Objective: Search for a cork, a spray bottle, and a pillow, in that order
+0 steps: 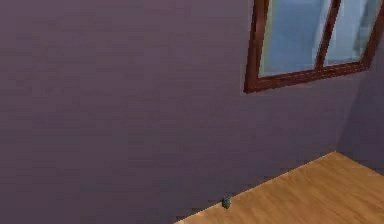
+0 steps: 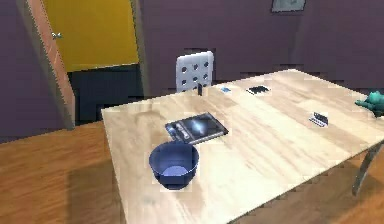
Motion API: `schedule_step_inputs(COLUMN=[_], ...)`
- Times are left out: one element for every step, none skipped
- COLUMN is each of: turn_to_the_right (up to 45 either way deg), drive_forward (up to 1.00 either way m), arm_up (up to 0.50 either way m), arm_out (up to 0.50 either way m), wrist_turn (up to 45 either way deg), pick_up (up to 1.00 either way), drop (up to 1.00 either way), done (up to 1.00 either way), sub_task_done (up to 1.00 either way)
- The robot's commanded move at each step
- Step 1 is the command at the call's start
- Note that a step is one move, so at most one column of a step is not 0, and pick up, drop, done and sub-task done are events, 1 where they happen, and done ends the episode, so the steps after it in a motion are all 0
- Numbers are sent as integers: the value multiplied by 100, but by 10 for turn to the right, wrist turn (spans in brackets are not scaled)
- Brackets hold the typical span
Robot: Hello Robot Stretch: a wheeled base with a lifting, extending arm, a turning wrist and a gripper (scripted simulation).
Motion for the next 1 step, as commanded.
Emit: schedule_step_inputs(turn_to_the_right=[0], drive_forward=[30], arm_up=[0], arm_out=[0], wrist_turn=[0], pick_up=[0], drop=[0], done=[0], sub_task_done=[0])
